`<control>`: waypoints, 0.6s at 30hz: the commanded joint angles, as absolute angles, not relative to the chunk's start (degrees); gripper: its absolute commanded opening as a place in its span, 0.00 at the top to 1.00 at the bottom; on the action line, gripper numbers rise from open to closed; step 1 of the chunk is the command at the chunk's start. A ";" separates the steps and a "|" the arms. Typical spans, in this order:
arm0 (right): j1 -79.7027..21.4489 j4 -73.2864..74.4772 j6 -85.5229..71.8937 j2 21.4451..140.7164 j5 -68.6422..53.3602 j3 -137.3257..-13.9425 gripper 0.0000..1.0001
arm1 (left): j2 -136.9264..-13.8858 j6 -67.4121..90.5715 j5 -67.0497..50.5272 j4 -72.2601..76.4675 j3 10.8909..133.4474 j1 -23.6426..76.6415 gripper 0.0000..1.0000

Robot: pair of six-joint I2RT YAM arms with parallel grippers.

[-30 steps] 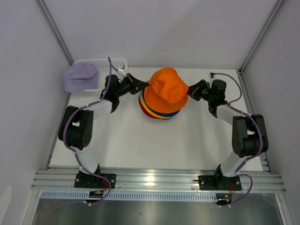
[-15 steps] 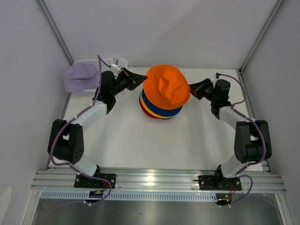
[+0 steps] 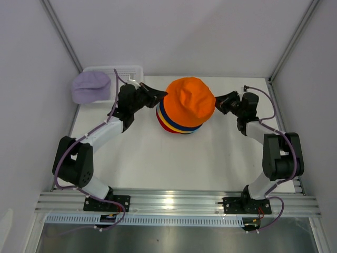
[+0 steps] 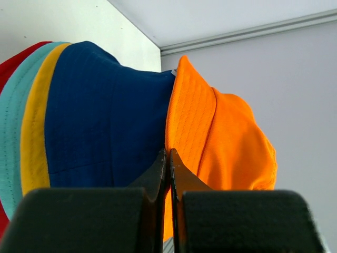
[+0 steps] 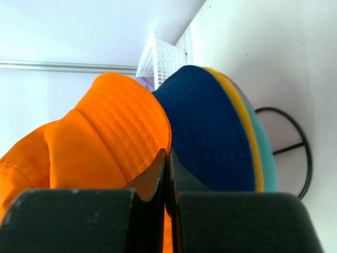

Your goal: Stack the hats

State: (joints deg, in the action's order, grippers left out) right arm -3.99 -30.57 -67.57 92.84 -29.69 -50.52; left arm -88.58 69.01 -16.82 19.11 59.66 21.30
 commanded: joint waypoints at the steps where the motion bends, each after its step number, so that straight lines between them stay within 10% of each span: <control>1: -4.22 -36.47 -65.15 96.58 -30.76 -50.80 1.00 | -89.12 68.82 -13.45 18.37 59.33 21.88 0.99; 18: -5.36 -37.27 -62.14 104.94 -33.92 -53.17 0.84 | -89.91 62.85 -6.33 10.64 54.41 21.36 0.99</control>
